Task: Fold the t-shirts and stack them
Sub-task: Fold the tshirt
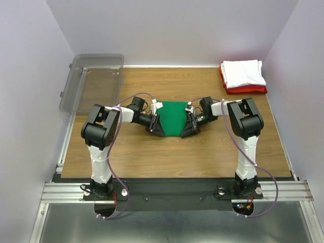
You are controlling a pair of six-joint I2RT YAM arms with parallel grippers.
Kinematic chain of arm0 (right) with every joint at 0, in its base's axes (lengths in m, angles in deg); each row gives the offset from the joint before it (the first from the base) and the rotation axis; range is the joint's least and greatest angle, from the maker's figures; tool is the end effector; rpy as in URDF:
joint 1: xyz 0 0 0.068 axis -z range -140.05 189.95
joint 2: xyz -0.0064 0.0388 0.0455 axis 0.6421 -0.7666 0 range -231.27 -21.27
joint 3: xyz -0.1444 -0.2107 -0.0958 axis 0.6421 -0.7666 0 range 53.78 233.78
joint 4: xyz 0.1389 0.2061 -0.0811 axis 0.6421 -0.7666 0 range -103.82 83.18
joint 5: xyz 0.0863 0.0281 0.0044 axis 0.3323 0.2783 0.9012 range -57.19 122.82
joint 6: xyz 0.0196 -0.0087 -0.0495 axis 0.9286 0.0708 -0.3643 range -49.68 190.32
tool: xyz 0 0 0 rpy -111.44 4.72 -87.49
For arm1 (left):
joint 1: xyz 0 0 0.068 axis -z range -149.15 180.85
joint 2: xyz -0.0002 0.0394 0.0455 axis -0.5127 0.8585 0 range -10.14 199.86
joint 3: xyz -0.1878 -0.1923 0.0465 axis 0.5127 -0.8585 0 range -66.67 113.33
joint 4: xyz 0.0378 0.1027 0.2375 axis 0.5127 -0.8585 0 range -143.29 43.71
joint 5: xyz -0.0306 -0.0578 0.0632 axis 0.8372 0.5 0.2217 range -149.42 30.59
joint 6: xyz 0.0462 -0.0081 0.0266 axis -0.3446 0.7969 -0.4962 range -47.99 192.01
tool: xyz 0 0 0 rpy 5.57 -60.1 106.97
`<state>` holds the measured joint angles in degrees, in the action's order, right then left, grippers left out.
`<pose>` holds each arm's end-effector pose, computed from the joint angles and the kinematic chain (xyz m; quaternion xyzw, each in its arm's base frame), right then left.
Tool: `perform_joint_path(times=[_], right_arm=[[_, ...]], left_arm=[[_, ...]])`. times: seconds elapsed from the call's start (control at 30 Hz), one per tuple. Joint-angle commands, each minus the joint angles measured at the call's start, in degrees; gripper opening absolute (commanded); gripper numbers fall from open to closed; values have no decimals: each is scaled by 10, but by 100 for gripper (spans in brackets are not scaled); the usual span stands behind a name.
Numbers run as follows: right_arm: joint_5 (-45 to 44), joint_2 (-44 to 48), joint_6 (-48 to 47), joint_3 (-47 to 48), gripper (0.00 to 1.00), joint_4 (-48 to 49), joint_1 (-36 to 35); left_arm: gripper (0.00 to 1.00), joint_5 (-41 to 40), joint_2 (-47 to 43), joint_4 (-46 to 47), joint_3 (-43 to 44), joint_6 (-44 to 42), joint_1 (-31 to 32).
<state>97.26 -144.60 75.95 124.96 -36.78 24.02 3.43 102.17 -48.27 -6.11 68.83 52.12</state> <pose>0.3517 0.1338 0.0890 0.1123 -0.8373 -0.5334 0.0423 0.3355 -0.1647 0.1296 0.3303 0.7582 -0.5311 0.1843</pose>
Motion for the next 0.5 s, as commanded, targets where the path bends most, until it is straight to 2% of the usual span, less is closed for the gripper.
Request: perform_joint_path(times=[0.0, 0.1, 0.17, 0.23, 0.3, 0.4, 0.47], right_arm=[[-46, -7, -30, 4, 28, -3, 31], [-55, 26, -52, 7, 27, -30, 34], [-29, 54, -79, 29, 27, -74, 27], [3, 95, -63, 54, 29, -87, 25], [26, 108, -47, 112, 30, -86, 25], [-18, 93, -33, 199, 31, -85, 26], [-44, 50, -28, 241, 31, -80, 26]], left_arm=[[32, -32, 47, 0, -11, -7, -40], [32, -18, 27, -50, 3, -62, -48], [32, 10, -30, -81, 11, -86, -34], [32, 20, -68, -99, 26, -90, -18], [32, 42, -97, -101, 61, -79, -5], [32, 31, -80, -66, 128, -30, -5], [32, 10, -60, -21, 162, 16, -7]])
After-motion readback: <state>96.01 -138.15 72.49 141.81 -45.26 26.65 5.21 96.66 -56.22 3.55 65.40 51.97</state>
